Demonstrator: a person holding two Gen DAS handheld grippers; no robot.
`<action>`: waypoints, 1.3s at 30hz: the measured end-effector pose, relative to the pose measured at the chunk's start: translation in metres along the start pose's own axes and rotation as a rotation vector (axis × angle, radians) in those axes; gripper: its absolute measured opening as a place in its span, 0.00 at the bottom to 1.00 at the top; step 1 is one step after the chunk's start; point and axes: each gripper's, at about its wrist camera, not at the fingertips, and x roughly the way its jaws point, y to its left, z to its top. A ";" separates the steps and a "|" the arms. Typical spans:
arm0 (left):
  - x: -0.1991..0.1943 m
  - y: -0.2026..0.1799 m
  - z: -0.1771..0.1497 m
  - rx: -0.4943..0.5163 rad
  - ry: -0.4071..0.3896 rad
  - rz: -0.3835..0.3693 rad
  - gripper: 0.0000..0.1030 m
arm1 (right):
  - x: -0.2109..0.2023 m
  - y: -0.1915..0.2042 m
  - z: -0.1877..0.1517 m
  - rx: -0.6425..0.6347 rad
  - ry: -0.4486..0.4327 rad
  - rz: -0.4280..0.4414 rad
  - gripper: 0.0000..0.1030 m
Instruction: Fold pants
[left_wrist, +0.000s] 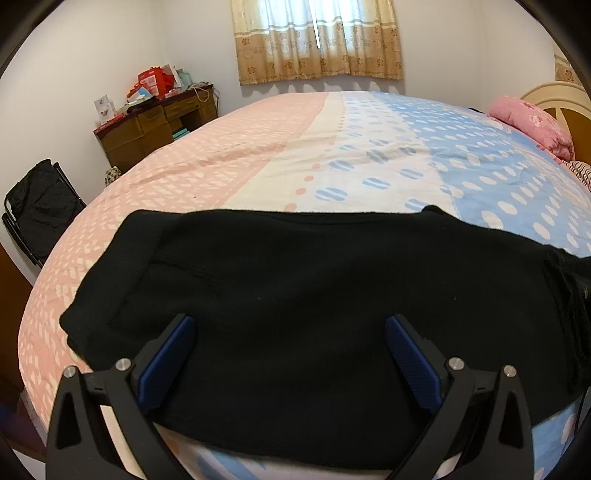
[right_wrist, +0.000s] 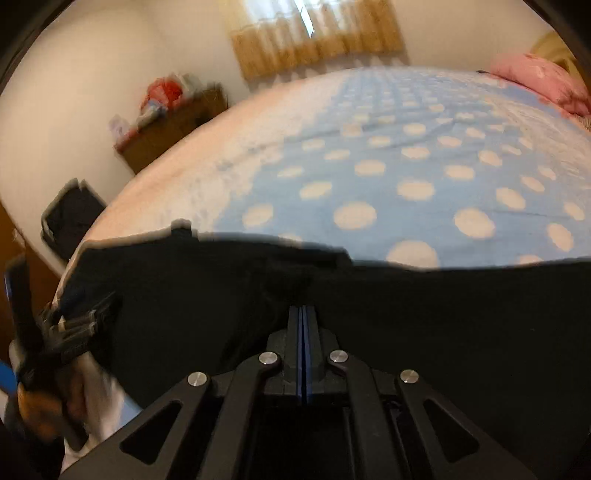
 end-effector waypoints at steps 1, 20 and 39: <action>0.000 0.000 0.000 0.000 -0.001 0.000 1.00 | 0.003 0.000 0.002 0.013 -0.007 -0.002 0.01; -0.040 0.191 -0.008 -0.488 -0.068 0.013 0.86 | -0.089 0.089 -0.035 -0.079 -0.062 0.352 0.02; -0.014 0.141 -0.018 -0.459 -0.051 0.007 0.40 | -0.084 0.095 -0.048 -0.035 0.006 0.358 0.02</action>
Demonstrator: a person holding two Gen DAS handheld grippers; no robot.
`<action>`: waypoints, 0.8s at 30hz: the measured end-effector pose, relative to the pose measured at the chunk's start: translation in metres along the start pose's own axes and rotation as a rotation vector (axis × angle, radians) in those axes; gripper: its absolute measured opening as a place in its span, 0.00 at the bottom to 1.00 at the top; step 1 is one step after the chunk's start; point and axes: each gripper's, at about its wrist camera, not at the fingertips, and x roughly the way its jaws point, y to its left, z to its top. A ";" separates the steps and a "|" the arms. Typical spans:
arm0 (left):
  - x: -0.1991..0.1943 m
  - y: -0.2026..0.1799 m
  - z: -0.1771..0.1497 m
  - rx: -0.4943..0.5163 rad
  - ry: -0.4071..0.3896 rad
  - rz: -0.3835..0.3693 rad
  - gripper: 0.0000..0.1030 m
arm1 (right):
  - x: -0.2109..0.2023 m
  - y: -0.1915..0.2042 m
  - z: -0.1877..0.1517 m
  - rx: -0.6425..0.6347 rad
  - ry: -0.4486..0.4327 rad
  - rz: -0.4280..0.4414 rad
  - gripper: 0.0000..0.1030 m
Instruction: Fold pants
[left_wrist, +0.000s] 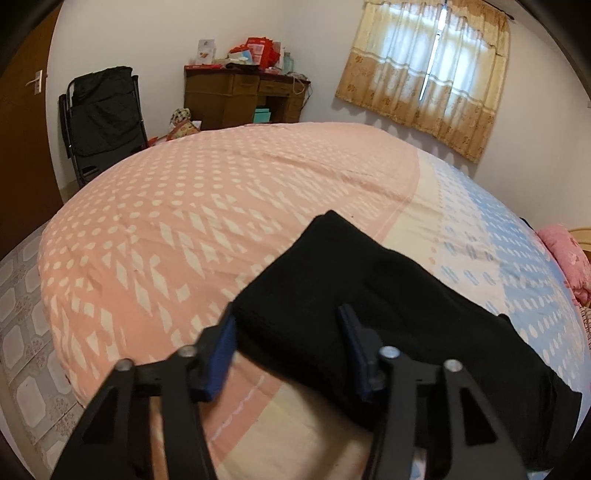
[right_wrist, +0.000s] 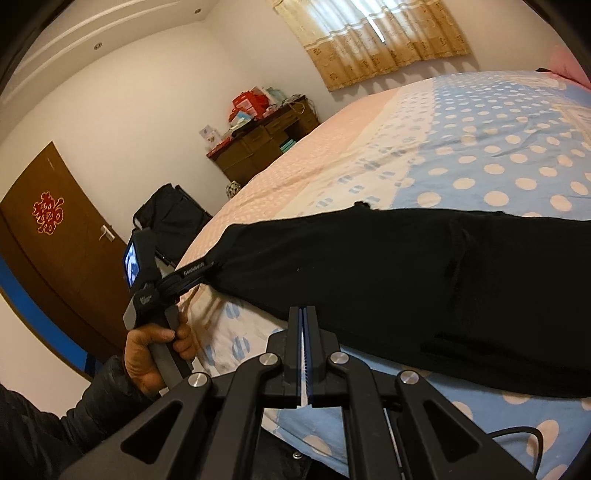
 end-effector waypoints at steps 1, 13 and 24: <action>-0.001 0.000 0.001 0.000 0.007 -0.037 0.27 | -0.001 -0.002 0.001 0.009 -0.009 -0.007 0.02; -0.062 -0.086 0.022 0.236 -0.151 -0.167 0.26 | -0.087 -0.089 0.006 0.245 -0.236 -0.261 0.02; -0.125 -0.255 -0.043 0.589 -0.165 -0.621 0.26 | -0.164 -0.147 -0.018 0.360 -0.317 -0.439 0.02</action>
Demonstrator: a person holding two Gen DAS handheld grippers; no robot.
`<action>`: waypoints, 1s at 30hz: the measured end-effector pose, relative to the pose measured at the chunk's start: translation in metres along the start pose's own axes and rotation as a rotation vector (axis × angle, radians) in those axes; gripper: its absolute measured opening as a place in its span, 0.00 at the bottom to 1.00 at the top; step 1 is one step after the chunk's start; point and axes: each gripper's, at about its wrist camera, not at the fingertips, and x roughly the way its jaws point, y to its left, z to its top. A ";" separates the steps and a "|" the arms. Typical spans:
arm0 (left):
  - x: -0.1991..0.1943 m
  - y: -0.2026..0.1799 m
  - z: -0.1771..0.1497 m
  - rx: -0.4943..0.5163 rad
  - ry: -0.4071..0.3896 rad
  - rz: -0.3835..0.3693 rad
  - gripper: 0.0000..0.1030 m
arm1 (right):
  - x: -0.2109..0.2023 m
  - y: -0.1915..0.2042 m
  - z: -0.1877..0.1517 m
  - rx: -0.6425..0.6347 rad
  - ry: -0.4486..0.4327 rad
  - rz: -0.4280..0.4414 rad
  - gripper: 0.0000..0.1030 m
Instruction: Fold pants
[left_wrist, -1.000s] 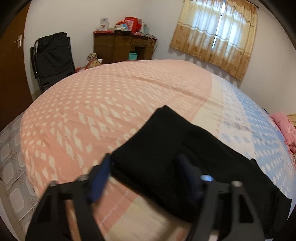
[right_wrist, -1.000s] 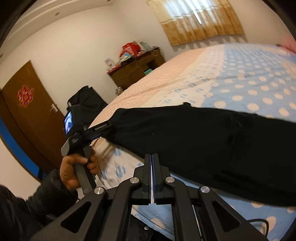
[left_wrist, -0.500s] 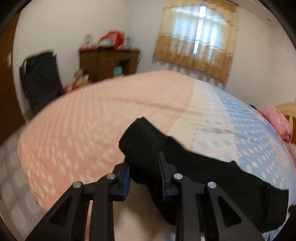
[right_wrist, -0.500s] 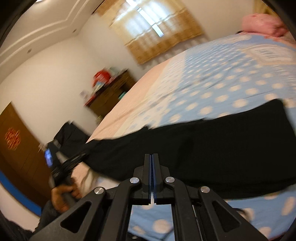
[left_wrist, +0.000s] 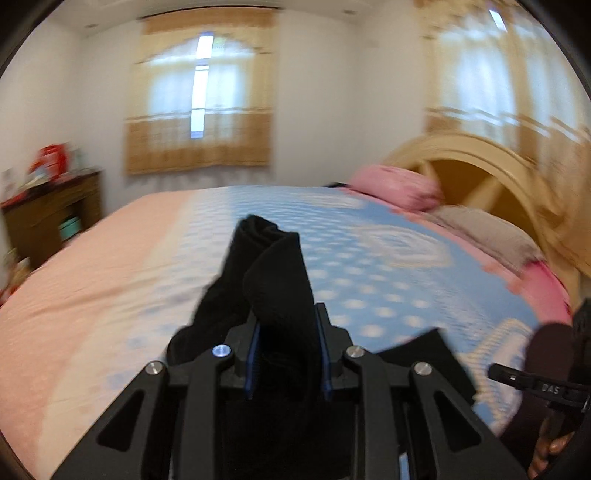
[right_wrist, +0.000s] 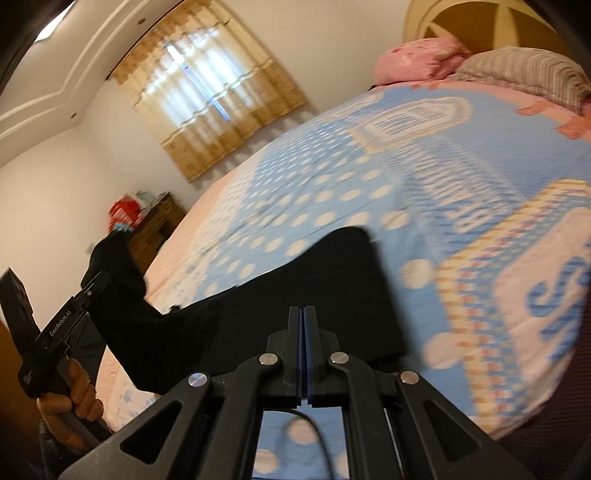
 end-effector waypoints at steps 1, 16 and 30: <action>0.008 -0.018 0.000 0.023 0.011 -0.047 0.26 | -0.007 -0.007 0.001 0.003 -0.008 -0.013 0.02; 0.071 -0.155 -0.077 0.316 0.300 -0.287 0.57 | -0.071 -0.062 0.014 0.002 -0.074 -0.181 0.02; 0.002 0.011 -0.038 0.079 0.212 -0.025 0.94 | -0.011 -0.016 0.006 -0.064 0.069 -0.007 0.02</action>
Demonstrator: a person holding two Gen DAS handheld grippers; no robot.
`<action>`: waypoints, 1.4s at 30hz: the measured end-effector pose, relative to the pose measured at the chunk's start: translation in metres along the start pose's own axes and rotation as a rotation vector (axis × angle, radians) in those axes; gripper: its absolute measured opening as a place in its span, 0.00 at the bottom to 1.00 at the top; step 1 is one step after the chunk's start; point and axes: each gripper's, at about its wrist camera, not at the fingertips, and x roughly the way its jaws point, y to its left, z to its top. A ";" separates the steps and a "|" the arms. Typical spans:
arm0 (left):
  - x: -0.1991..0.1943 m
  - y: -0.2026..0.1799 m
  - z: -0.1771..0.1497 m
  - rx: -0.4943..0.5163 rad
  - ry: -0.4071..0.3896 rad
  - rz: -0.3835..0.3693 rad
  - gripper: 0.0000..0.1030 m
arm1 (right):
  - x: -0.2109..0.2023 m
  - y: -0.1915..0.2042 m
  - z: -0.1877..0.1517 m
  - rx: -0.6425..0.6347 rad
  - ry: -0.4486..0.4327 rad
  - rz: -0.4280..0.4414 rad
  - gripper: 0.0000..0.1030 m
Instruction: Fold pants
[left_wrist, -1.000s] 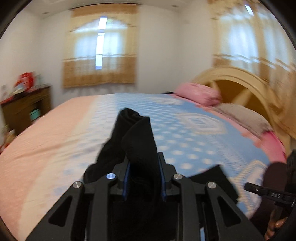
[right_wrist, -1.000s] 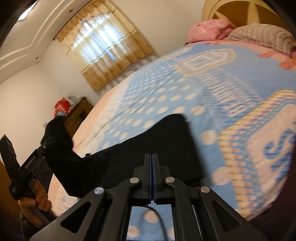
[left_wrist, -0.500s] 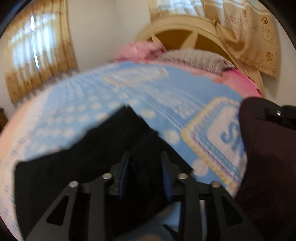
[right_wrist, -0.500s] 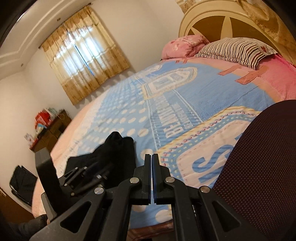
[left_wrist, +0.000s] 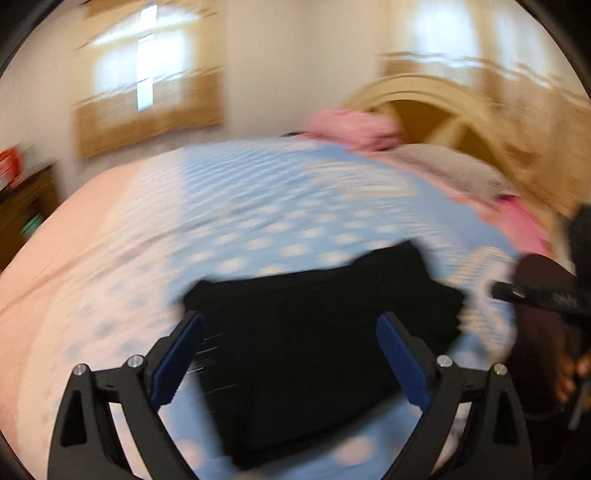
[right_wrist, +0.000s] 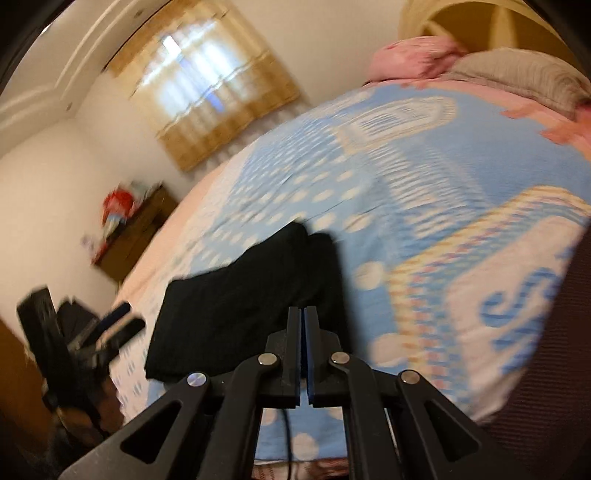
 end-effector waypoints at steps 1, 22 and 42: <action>0.003 0.009 -0.003 -0.026 0.025 0.051 0.94 | 0.008 0.009 -0.002 -0.028 0.013 0.002 0.03; 0.034 0.052 -0.056 -0.270 0.222 0.122 0.94 | 0.032 0.055 -0.003 -0.248 -0.014 -0.203 0.46; 0.033 0.045 -0.052 -0.195 0.243 0.137 0.95 | 0.054 -0.011 -0.024 -0.101 0.114 -0.133 0.15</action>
